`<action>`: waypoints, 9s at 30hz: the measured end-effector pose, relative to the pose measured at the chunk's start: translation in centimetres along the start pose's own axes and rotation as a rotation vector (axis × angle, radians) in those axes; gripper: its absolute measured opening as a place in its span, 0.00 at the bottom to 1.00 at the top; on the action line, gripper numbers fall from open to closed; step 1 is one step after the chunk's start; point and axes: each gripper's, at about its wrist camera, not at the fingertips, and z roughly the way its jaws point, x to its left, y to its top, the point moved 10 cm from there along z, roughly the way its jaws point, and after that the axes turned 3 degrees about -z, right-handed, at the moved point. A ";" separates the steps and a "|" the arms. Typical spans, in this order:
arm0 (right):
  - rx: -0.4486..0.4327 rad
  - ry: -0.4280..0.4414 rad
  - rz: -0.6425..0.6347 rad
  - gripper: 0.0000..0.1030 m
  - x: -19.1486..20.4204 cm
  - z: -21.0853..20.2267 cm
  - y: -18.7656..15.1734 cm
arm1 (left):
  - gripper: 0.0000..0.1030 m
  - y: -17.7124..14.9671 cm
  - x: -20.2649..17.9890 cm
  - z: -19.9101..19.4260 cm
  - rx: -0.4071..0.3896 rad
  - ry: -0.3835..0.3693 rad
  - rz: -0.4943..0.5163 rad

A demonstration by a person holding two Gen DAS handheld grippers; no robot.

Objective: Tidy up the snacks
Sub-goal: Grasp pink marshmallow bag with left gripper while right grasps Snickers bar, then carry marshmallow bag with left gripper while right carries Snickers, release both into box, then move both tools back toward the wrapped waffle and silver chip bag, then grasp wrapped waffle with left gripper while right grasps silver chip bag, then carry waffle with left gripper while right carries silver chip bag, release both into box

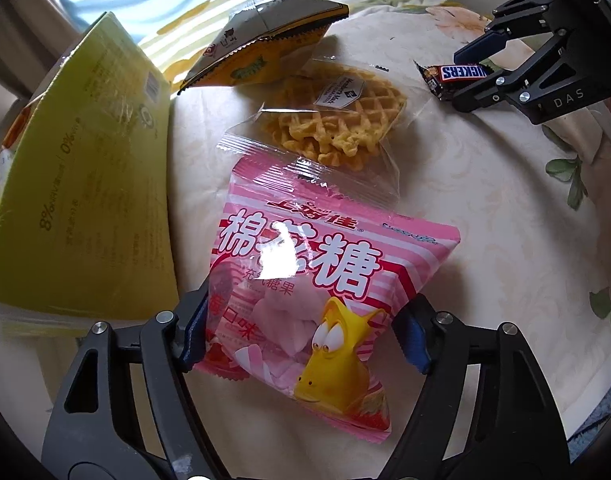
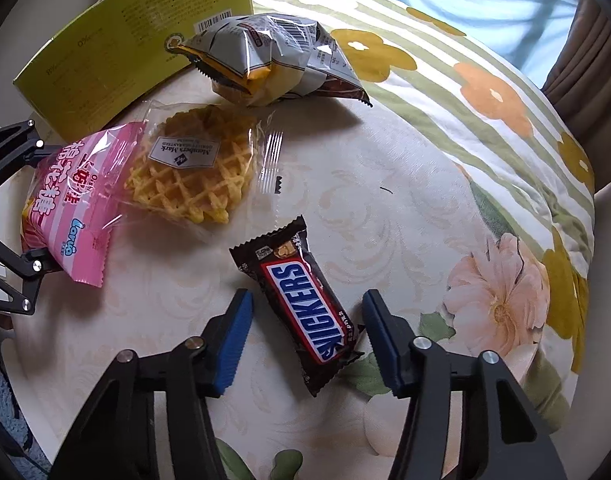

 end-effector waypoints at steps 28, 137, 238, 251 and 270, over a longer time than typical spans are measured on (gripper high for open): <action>-0.234 -0.063 0.148 0.25 1.1 -10.3 2.6 | 0.70 3.4 2.4 -11.5 -0.218 0.039 -0.179; -0.317 -0.010 0.555 0.97 0.5 -17.7 13.6 | 1.00 10.5 14.9 -13.0 -0.252 -0.127 -0.317; -0.378 0.460 0.554 0.46 1.2 -18.5 19.5 | 0.74 11.4 17.8 -12.5 -0.220 -0.047 -0.324; -0.368 0.395 0.561 0.46 9.9 -14.5 28.1 | 0.74 8.4 34.7 -10.7 -0.194 -0.048 -0.330; -0.268 0.260 0.615 0.46 17.3 -9.8 28.0 | 1.00 6.1 40.2 -7.5 -0.149 -0.132 -0.300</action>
